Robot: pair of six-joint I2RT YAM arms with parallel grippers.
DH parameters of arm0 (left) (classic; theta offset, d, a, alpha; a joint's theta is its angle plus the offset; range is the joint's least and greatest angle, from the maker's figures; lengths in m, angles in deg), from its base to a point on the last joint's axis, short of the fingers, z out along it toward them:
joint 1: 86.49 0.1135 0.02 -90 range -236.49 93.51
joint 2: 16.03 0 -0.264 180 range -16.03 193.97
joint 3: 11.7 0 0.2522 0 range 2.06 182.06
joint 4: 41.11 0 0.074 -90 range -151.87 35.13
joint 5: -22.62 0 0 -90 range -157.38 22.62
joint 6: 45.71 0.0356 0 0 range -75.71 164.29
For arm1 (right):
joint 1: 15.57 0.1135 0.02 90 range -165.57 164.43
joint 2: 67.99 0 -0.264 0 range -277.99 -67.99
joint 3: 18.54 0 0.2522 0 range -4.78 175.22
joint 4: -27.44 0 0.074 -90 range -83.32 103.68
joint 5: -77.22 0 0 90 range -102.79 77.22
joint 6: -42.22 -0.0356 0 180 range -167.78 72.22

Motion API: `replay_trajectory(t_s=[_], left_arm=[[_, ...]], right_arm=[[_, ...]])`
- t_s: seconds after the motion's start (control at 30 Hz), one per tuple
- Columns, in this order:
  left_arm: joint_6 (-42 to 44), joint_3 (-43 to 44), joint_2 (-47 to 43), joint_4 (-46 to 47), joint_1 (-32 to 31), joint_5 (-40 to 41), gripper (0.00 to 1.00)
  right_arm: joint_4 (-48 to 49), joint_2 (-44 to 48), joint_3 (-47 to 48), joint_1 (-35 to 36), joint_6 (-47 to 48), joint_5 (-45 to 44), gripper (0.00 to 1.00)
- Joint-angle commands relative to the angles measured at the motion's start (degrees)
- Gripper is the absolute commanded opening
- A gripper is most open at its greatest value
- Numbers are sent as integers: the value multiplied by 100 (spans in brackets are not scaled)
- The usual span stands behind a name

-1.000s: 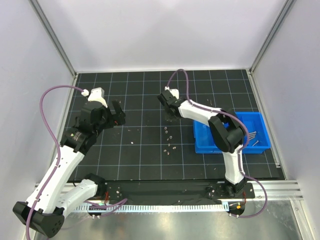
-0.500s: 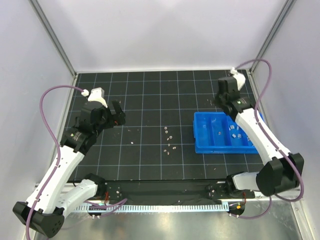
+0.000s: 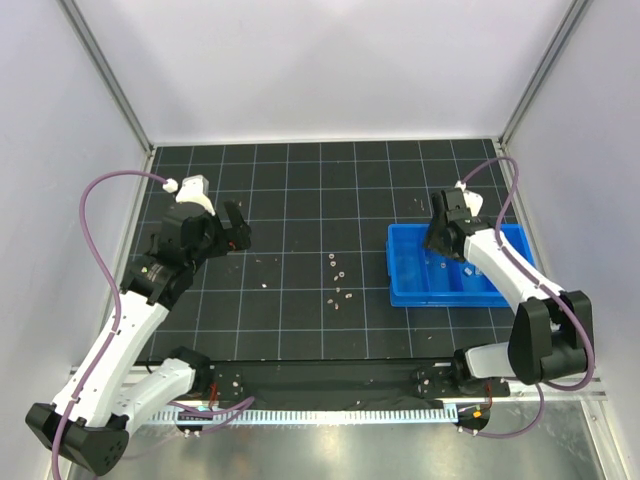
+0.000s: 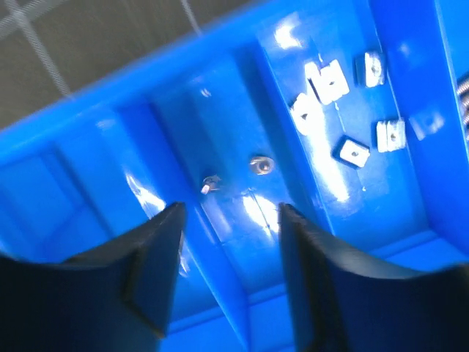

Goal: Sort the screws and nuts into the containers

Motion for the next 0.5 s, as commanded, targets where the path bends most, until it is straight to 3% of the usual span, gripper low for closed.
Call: replay_trajectory(t_s=[0.0,0.07,0.2,0.3,0.47], left_arm=[[50,20,-33,210,20,-2,100],[50,20,-25,210,20,-10,100],[41,20,-25,228,11,-63,100],[50,20,-7,210,11,-55,100],[50,11,-25,210,20,-2,100]], right_arm=[[-87,293,770,210,191,51,69],[-193,320,1025,517,218,-125,74],[-159,31,1622,1886,69,-381,75],[235,-469,1791,2660,-45,-170,74],[597,-1794,2141,3269,-99,15,73]])
